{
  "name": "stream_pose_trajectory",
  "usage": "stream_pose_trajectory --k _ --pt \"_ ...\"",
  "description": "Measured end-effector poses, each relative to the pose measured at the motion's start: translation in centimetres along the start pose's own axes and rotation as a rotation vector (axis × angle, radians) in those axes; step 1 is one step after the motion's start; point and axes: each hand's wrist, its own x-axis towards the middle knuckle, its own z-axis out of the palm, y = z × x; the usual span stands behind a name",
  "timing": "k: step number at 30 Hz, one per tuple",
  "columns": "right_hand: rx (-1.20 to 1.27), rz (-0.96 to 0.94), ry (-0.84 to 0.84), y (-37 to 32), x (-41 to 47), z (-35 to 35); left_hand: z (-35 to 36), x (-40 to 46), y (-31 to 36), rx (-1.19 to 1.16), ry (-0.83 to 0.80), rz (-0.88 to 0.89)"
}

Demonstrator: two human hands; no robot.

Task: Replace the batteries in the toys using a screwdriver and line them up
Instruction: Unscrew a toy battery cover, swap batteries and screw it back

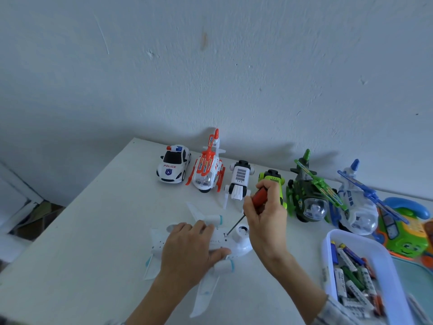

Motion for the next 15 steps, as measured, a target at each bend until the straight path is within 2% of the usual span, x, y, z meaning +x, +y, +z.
stream_pose_trajectory --k 10,15 --pt "0.157 0.286 0.177 3.1 0.8 -0.5 0.0 -0.3 0.0 -0.028 -0.002 -0.010" --pt "0.182 0.339 0.199 3.9 0.7 -0.6 -0.1 -0.2 0.0 -0.032 -0.014 -0.009"
